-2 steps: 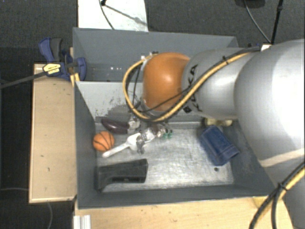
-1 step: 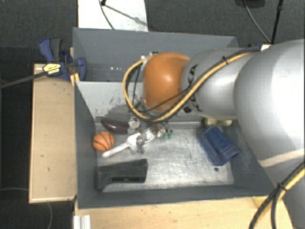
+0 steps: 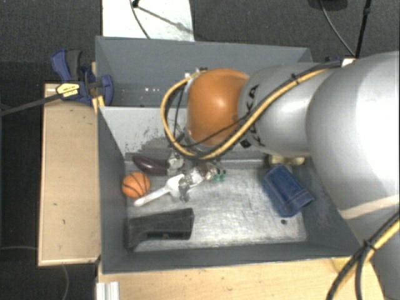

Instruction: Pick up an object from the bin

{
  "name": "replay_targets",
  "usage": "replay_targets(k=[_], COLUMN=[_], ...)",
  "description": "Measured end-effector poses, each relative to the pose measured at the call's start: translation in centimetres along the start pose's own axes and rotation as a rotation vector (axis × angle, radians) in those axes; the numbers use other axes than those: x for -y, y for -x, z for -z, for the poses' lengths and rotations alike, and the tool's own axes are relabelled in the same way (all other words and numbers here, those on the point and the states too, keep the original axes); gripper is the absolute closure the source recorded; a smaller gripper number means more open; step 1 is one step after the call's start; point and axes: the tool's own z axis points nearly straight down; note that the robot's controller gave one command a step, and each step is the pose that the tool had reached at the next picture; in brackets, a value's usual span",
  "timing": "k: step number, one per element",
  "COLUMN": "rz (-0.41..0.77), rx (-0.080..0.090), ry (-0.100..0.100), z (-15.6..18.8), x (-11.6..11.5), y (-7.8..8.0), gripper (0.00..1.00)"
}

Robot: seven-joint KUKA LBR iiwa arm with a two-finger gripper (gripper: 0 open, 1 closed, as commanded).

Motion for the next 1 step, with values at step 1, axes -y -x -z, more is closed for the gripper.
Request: replay_targets(k=[1], rz=[0.184], rx=[0.058], ry=[-0.008], z=[0.07], x=[-0.6], y=[-2.75], gripper=[1.0])
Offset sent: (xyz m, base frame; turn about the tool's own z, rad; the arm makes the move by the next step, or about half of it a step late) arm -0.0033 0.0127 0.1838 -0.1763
